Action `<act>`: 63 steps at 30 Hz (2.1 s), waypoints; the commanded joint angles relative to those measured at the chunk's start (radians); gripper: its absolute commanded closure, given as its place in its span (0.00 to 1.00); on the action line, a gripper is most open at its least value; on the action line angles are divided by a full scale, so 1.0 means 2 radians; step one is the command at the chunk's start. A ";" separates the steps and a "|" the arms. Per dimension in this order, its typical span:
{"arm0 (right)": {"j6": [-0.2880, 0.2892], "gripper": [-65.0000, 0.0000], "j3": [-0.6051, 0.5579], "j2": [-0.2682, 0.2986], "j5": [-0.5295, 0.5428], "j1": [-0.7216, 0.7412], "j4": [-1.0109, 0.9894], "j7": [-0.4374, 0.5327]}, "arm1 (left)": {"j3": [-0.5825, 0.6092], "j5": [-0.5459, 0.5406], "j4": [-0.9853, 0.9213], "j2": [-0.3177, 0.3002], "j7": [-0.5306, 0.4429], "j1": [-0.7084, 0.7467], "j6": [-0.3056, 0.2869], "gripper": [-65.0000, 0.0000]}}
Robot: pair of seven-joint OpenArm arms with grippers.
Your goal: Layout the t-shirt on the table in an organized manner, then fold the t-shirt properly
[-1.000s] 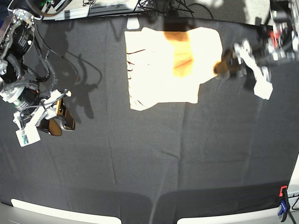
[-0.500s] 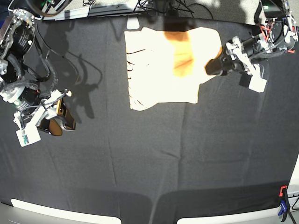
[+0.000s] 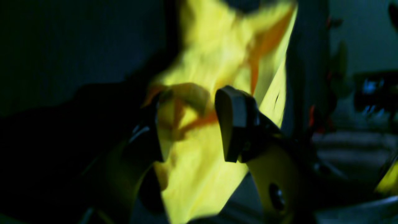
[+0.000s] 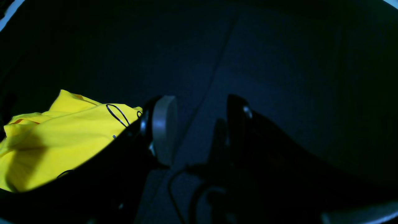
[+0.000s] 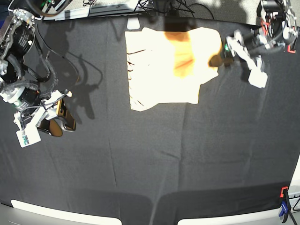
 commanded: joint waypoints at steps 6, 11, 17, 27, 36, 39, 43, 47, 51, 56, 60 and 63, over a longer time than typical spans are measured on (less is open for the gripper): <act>0.004 0.60 0.002 0.007 0.009 0.007 0.009 0.013 | 0.020 -0.009 0.008 0.011 -0.011 -0.008 -0.001 0.65; 0.004 0.60 0.002 0.007 0.009 0.007 0.009 0.013 | 0.041 0.014 0.008 0.011 -0.013 -0.009 0.002 0.65; 0.004 0.60 0.002 0.007 0.009 0.007 0.009 0.013 | 0.040 0.026 0.008 0.011 -0.042 -0.010 0.017 0.67; 0.004 0.60 0.002 0.007 0.009 0.007 0.009 0.013 | 0.040 0.055 0.008 0.012 -0.051 -0.023 0.020 1.00; 0.004 0.60 0.002 0.007 0.009 0.007 0.009 0.013 | 0.040 0.088 0.008 0.009 -0.163 -0.028 -0.020 1.00; 0.004 0.60 0.002 0.007 0.009 0.007 0.009 0.013 | 0.040 0.088 0.008 0.009 -0.161 -0.038 -0.029 1.00; 0.004 0.60 0.002 0.007 0.009 0.007 0.009 0.013 | 0.040 0.088 0.009 -0.001 -0.101 -0.055 -0.101 1.00; 0.004 0.60 0.002 0.007 0.009 0.007 0.009 0.013 | 0.044 0.088 0.009 -0.022 -0.050 -0.060 -0.101 0.67; 0.005 0.60 0.002 0.007 0.009 0.007 0.009 0.013 | 0.071 0.153 0.009 -0.044 -0.059 -0.059 -0.101 0.66; 0.005 0.60 0.002 0.007 0.009 0.007 0.009 0.013 | 0.109 0.201 0.009 -0.049 -0.078 -0.059 -0.101 0.66; 0.005 0.60 0.002 0.007 0.009 0.007 0.009 0.013 | 0.110 0.194 0.009 -0.052 -0.110 -0.064 -0.101 0.66; 0.005 0.60 0.002 0.007 0.009 0.007 0.009 0.013 | 0.105 0.149 0.009 -0.070 -0.144 -0.066 -0.101 0.66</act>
